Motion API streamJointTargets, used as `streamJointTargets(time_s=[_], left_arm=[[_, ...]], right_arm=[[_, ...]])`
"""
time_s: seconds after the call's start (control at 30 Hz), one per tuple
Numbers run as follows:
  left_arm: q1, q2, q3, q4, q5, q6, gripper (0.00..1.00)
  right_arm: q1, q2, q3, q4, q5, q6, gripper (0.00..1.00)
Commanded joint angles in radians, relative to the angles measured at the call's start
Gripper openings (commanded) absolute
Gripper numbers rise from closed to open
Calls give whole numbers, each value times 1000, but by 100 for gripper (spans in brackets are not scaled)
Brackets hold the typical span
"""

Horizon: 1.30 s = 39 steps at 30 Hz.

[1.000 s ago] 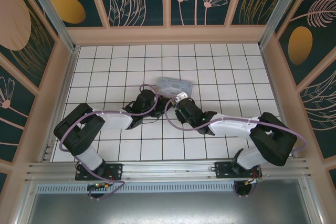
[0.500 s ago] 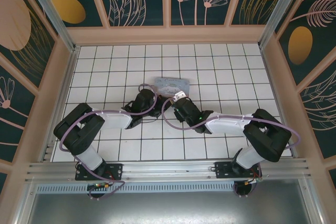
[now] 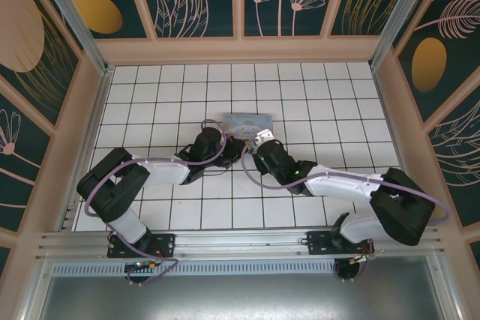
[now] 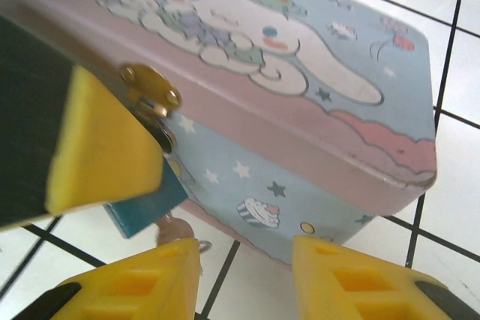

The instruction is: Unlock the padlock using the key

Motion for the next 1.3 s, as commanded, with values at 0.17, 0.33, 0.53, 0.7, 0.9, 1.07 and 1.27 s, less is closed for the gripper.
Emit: streamJointTargets(time_s=[0.17, 0.33, 0.53, 0.7, 0.9, 1.07, 1.27], left_arm=[[-3, -7, 49, 40, 20, 8, 0], [-2, -8, 55, 30, 20, 11, 0], [-3, -11, 56, 29, 25, 11, 0], [-4, -14, 48, 30, 25, 12, 0], [-3, -11, 37, 34, 26, 12, 0], [-3, 2, 34, 50, 35, 6, 0], [-4, 13, 32, 52, 36, 13, 0]], right_arm=[[38, -4, -20, -40, -11, 27, 38], [46, 35, -21, -28, 10, 21, 40], [32, 86, 8, -9, 35, -8, 40], [-15, 120, 49, 6, 19, -35, 39], [-48, 135, 99, 13, -22, -58, 36], [-49, 159, 129, 13, -59, -63, 31], [-54, 161, 141, 6, -125, -59, 11]])
